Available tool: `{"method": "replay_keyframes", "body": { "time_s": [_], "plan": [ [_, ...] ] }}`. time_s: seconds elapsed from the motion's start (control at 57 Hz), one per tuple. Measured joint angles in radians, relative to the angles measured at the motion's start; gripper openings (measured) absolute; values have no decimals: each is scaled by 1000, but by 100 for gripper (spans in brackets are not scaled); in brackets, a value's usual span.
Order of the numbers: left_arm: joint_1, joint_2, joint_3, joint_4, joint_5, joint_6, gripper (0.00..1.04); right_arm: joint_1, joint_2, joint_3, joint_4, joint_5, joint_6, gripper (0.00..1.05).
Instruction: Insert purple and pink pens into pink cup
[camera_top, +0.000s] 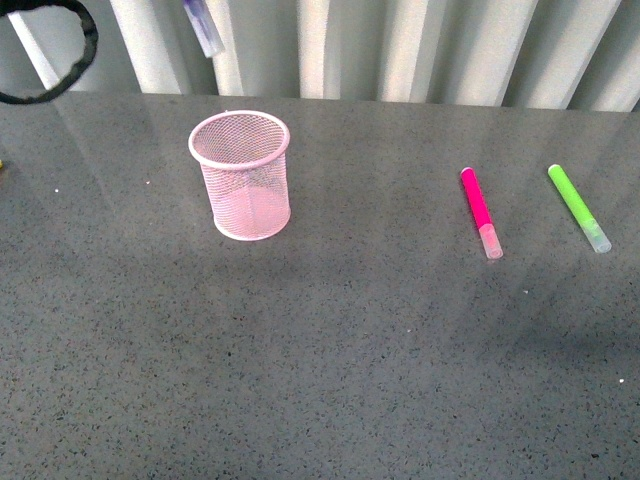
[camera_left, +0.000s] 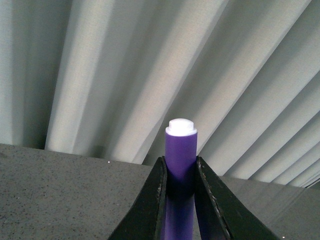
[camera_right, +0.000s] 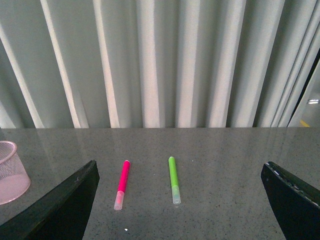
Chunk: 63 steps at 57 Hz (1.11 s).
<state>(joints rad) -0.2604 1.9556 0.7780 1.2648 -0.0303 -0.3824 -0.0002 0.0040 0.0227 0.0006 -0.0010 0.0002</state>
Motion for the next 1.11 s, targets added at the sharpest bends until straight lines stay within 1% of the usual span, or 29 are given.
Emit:
{"method": "replay_keyframes", "body": {
  "time_s": [0.351, 0.843, 0.86, 0.895, 1.001, 1.089, 1.106],
  "plan": [
    [9, 95, 68, 1, -4, 30, 12, 0, 0, 0, 0, 0, 0, 98],
    [18, 164, 88, -16, 6, 63, 12, 0, 0, 0, 0, 0, 0, 98],
    [18, 164, 88, -20, 8, 60, 14, 0, 0, 0, 0, 0, 0, 98],
    [20, 164, 88, -38, 19, 55, 23, 0, 0, 0, 0, 0, 0, 98],
    [24, 154, 83, -63, 24, 56, 40, 0, 0, 0, 0, 0, 0, 98],
    [32, 115, 68, -84, 30, 58, 56, 0, 0, 0, 0, 0, 0, 98],
    [33, 110, 66, -86, 31, 59, 58, 0, 0, 0, 0, 0, 0, 98]
  ]
}}
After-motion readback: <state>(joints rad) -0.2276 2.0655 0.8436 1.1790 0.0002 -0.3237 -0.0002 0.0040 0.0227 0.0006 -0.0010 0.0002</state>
